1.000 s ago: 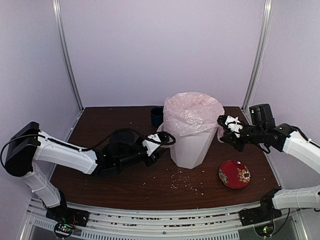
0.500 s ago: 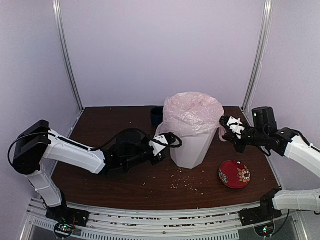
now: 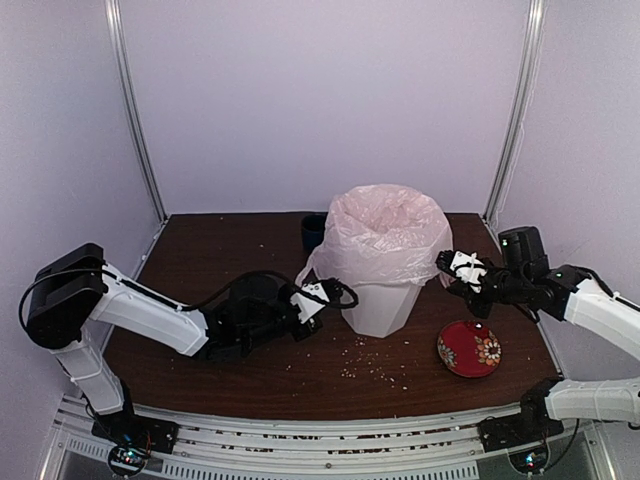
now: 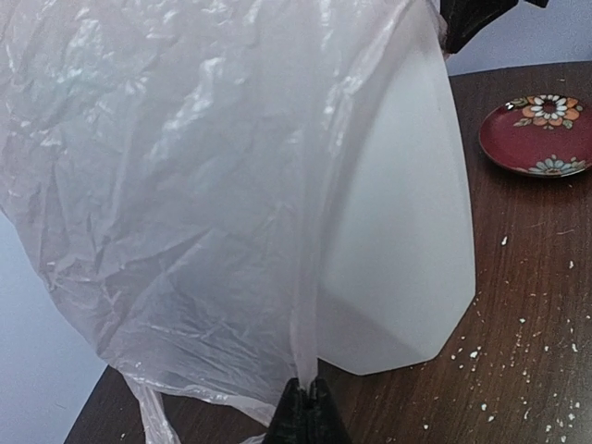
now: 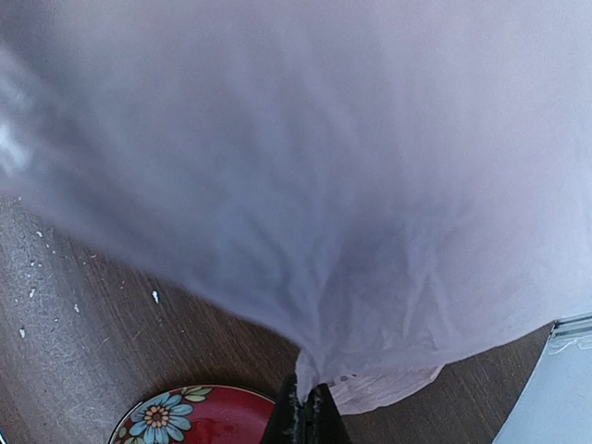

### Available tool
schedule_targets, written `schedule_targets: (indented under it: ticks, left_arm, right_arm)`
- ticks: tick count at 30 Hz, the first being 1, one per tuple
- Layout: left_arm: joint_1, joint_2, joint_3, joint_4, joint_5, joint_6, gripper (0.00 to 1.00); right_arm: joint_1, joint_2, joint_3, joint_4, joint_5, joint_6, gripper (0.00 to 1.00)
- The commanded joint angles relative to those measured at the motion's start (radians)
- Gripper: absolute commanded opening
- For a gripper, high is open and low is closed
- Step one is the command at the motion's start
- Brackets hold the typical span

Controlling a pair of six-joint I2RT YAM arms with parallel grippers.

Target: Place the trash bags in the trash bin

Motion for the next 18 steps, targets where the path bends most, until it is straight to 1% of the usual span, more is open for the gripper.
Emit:
schedule_targets:
  ticks: [1,5,9,10,12,13,14,16,18]
  left_arm:
    - [0.001,0.028,0.018,0.035,-0.027,-0.028,0.0]
    - [0.002,0.047,0.043,0.003,-0.029,-0.044,0.0]
    - [0.008,0.056,0.023,0.007,-0.027,-0.061,0.0]
    - [0.007,0.044,0.012,0.016,-0.013,-0.065,0.0]
    - [-0.002,-0.002,-0.008,0.026,-0.018,-0.081,0.21]
    - [-0.009,-0.033,-0.014,0.023,-0.022,-0.083,0.28]
    - [-0.015,-0.064,-0.017,0.009,-0.023,-0.084,0.34]
    - [-0.025,-0.131,-0.021,-0.024,-0.012,-0.087,0.45]
    - [-0.033,-0.185,-0.029,-0.069,0.015,-0.088,0.53]
  right_arm:
    - [0.006,-0.013,-0.008,0.004,0.017,-0.02,0.0]
    - [0.006,0.003,0.013,-0.023,0.015,-0.029,0.0]
    - [0.006,0.008,0.019,-0.049,0.037,-0.05,0.0]
    - [0.006,0.003,0.027,-0.061,0.036,-0.049,0.01]
    - [0.007,-0.008,0.071,-0.115,0.025,-0.039,0.24]
    - [0.006,-0.012,0.109,-0.16,0.015,-0.036,0.33]
    - [0.006,-0.014,0.162,-0.219,0.005,-0.038,0.38]
    - [0.006,-0.006,0.282,-0.351,-0.014,-0.037,0.44]
    - [0.007,0.019,0.41,-0.474,-0.031,-0.041,0.47]
